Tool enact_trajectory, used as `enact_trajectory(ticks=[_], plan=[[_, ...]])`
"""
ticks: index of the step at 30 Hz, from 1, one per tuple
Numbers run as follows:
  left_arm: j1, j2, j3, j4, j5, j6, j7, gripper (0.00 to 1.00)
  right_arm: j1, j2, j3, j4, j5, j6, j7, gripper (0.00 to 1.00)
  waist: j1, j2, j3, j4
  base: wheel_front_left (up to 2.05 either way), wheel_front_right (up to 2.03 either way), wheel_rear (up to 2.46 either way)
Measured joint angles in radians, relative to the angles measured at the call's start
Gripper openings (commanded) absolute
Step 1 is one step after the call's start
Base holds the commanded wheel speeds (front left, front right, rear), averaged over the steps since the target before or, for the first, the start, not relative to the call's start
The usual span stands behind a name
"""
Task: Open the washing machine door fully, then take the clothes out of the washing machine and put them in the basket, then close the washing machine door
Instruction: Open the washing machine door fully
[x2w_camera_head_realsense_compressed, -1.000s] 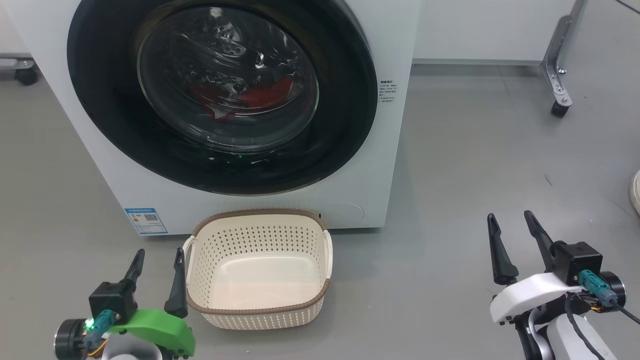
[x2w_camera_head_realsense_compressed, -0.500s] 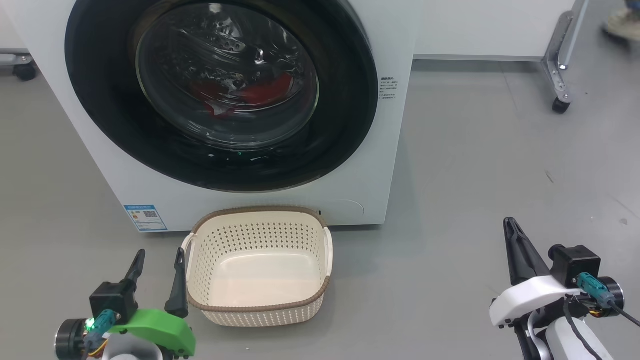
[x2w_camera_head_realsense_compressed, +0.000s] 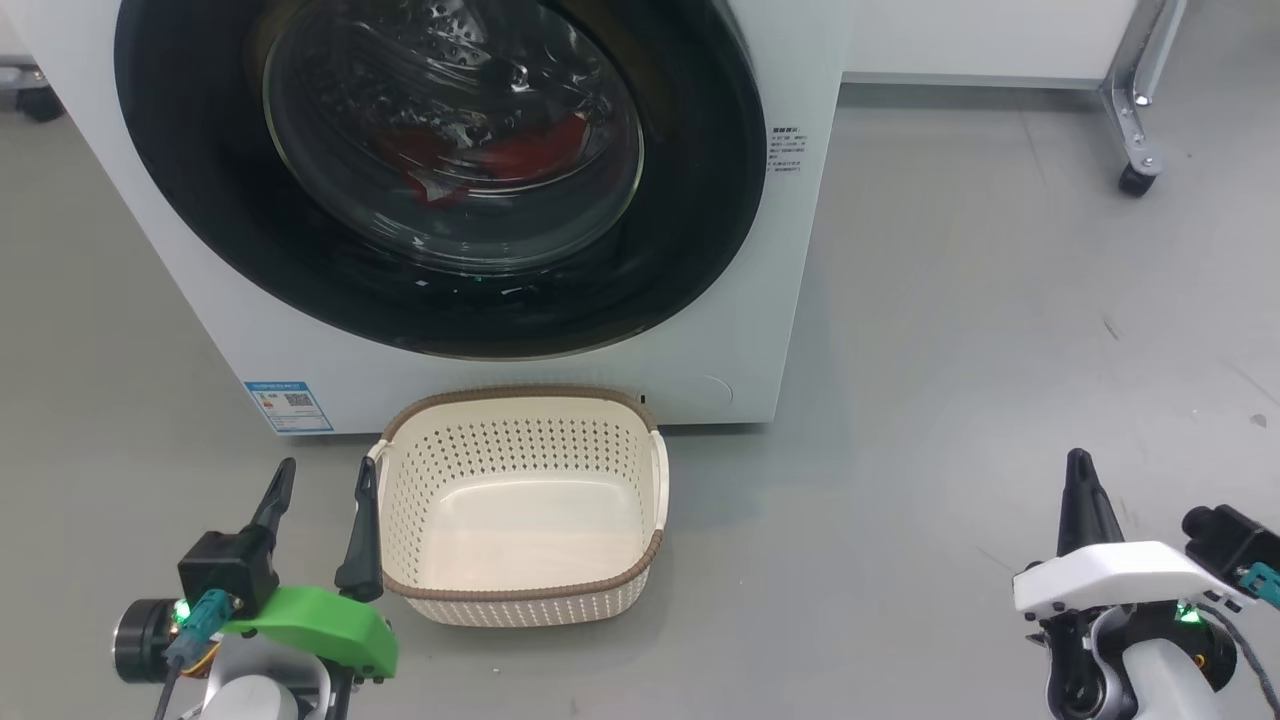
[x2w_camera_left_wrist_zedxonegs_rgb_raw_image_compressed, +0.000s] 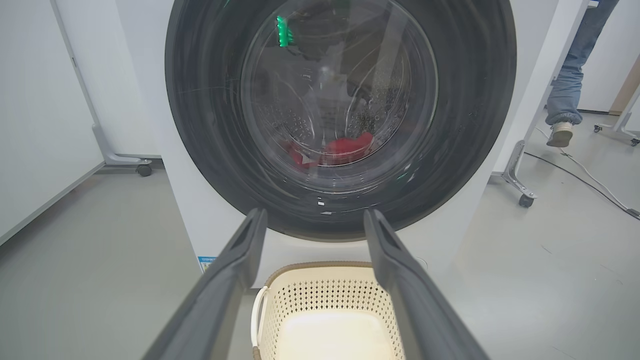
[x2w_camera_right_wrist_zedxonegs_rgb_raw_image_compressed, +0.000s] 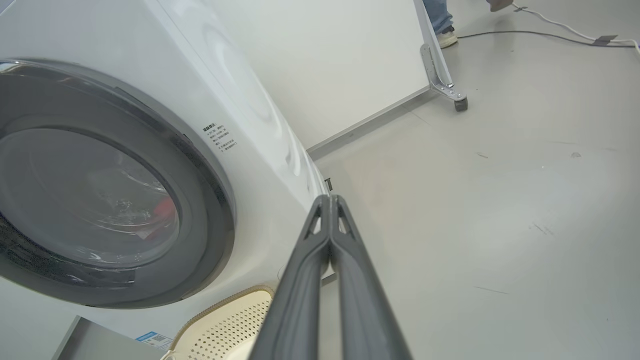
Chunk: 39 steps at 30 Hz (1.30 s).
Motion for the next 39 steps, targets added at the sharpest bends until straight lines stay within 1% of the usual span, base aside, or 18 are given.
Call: enact_trajectory(ticks=[2, 5, 12, 16, 19, 22, 25, 32, 35, 39], plan=[[-0.009, 0.000, -0.001, -0.007, 0.001, 0.000, 0.000, 1.00, -0.017, 0.009, -0.027, 0.006, 0.099, 0.013, 0.027, 0.00, 0.0000, 0.0000, 0.013, 0.002, 0.00, 0.00, 0.00], [-0.022, -0.001, -0.003, -0.019, 0.004, 0.000, 0.000, 1.00, -0.059, 0.009, -0.057, 0.013, 0.235, 0.023, 0.076, 0.00, 0.0000, 0.0000, 0.035, 0.006, 0.00, 0.00, 0.00], [-0.054, -0.007, -0.008, -0.049, 0.009, 0.000, 0.000, 1.00, -0.183, 0.005, -0.092, 0.017, 0.512, 0.024, 0.216, 0.00, 0.0000, 0.0000, 0.094, 0.017, 0.00, 0.00, 0.00], [-0.077, -0.007, -0.010, -0.069, 0.018, 0.000, 0.000, 1.00, -0.265, 0.001, -0.101, 0.015, 0.629, 0.024, 0.283, 0.00, 0.0000, 0.0000, 0.132, 0.024, 0.00, 0.00, 0.00], [-0.100, -0.007, -0.012, -0.084, 0.026, 0.000, 0.000, 1.00, -0.327, -0.002, -0.102, 0.012, 0.686, 0.024, 0.328, 0.00, 0.0000, 0.0000, 0.163, 0.029, 0.00, 0.00, 0.00], [-0.117, -0.011, -0.014, -0.099, 0.028, 0.000, 0.000, 1.00, -0.392, -0.003, -0.103, 0.009, 0.695, 0.024, 0.369, 0.00, 0.0000, 0.0000, 0.195, 0.035, 0.00, 0.00, 0.00], [-0.137, -0.016, -0.020, -0.109, 0.030, -0.001, 0.000, 1.00, -0.458, -0.014, -0.089, 0.007, 0.666, 0.024, 0.394, 0.00, 0.0000, 0.0000, 0.228, 0.042, 0.00, 0.00, 0.00], [-0.190, -0.025, -0.028, -0.138, 0.035, -0.005, 0.000, 1.00, -0.600, -0.049, -0.110, 0.007, 0.692, 0.021, 0.445, 0.00, 0.0000, 0.0000, 0.310, 0.066, 0.00, 0.00, 0.00], [-0.210, -0.030, -0.030, -0.145, 0.035, -0.008, 0.000, 1.00, -0.663, -0.058, -0.113, 0.008, 0.703, 0.006, 0.465, 0.00, 0.0000, 0.0000, 0.347, 0.079, 0.00, 0.00, 0.00], [-0.232, -0.034, -0.030, -0.154, 0.036, -0.013, 0.000, 1.00, -0.721, -0.065, -0.111, 0.012, 0.713, 0.003, 0.487, 0.00, 0.0001, 0.0000, 0.382, 0.093, 0.00, 0.00, 0.00]])
